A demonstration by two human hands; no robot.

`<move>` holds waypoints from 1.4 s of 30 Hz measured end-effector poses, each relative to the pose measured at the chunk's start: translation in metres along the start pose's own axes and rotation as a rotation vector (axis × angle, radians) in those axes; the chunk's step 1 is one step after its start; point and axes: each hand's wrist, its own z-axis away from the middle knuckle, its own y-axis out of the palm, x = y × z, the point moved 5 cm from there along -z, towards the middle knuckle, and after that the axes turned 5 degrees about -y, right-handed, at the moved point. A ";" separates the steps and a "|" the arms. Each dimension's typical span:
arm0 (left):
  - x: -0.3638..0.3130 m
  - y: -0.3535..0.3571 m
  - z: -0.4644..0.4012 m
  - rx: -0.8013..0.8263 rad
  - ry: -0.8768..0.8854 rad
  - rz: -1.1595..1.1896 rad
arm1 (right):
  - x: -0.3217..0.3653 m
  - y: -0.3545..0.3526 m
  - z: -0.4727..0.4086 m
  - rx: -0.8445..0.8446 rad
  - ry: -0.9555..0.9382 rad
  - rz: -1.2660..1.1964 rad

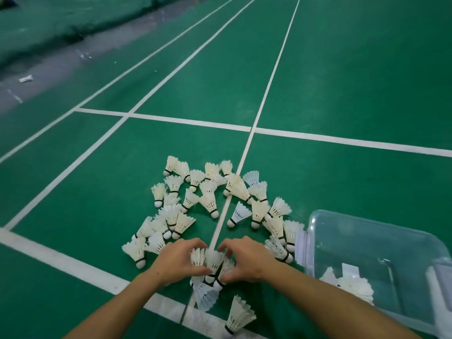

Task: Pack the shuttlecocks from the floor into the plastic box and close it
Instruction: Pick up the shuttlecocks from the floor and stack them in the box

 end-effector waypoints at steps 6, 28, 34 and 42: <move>-0.018 0.008 -0.014 0.042 0.024 -0.016 | 0.000 0.010 -0.003 -0.016 0.023 0.059; -0.124 -0.159 0.001 -0.257 0.292 0.520 | -0.003 -0.182 0.104 -0.449 0.015 -0.512; -0.253 -0.140 -0.009 -0.112 0.487 0.459 | -0.071 -0.229 0.238 -0.647 0.178 -0.588; -0.353 -0.069 -0.030 0.089 0.638 0.184 | -0.161 -0.188 0.340 -0.783 0.489 -0.631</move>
